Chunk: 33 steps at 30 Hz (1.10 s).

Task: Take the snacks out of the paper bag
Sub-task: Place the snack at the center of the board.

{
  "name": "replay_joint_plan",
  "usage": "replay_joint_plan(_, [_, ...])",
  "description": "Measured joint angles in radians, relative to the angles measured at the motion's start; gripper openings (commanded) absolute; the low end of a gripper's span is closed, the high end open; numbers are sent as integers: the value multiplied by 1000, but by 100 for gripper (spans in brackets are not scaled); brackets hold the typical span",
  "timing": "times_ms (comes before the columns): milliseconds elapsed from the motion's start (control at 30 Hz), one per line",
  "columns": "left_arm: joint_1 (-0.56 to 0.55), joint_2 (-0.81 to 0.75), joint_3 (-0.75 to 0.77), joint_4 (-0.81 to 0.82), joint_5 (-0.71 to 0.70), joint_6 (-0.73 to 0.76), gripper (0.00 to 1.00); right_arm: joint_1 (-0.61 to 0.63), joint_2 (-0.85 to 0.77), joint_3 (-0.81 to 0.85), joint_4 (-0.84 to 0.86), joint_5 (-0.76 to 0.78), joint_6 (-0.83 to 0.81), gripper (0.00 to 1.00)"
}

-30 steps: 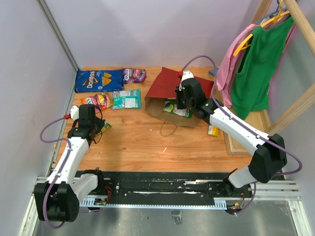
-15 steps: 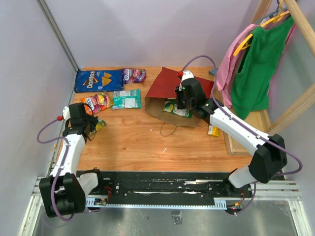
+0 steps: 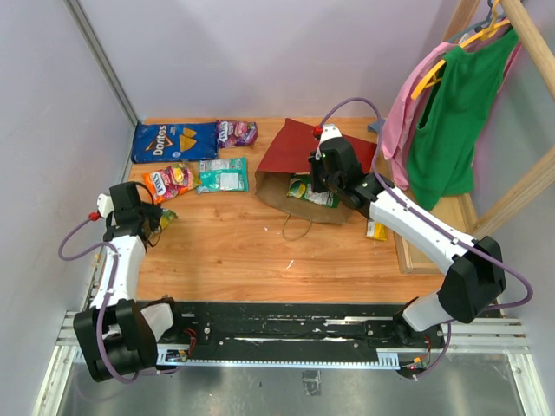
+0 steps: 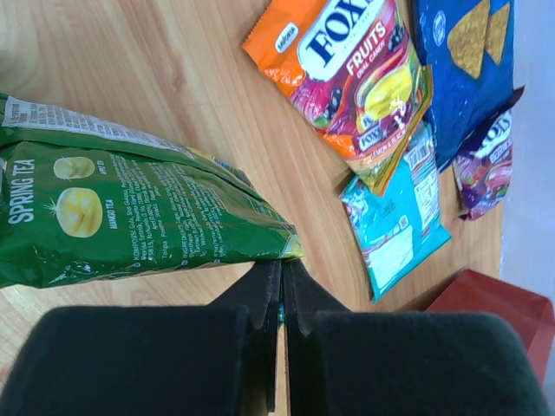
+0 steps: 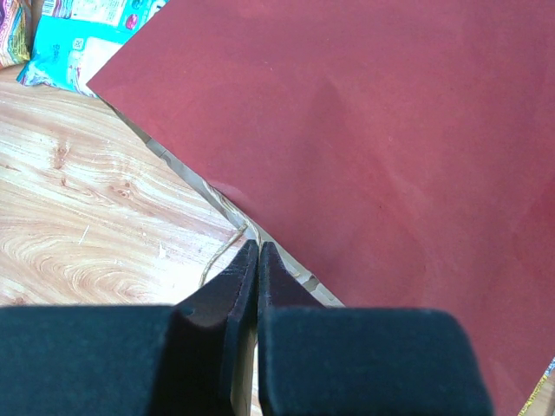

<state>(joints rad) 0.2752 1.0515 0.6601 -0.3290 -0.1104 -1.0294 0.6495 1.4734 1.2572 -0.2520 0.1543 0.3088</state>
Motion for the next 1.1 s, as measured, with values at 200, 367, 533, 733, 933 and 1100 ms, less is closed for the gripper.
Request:
replay_joint_plan(200, [69, 32, 0, 47, 23, -33, 2, 0, 0, 0, 0, 0, -2, 1])
replay_joint_plan(367, [117, 108, 2, 124, 77, -70, 1, 0, 0, 0, 0, 0, -3, 1])
replay_joint_plan(533, [152, 204, 15, 176, 156, -107, 0, 0, 0, -3, 0, 0, -5, 1])
replay_joint_plan(733, [168, 209, 7, 196, 227, -182, 1, 0, 0, -6, -5, 0, -10, 1])
replay_joint_plan(933, [167, -84, -117, 147, 241, -312, 1, 0, 0, -6, -5, -7, -9, 1])
replay_joint_plan(1100, [150, -337, -203, 92, 247, -468, 1, 0, 3, -6, -3, -29, 3, 1])
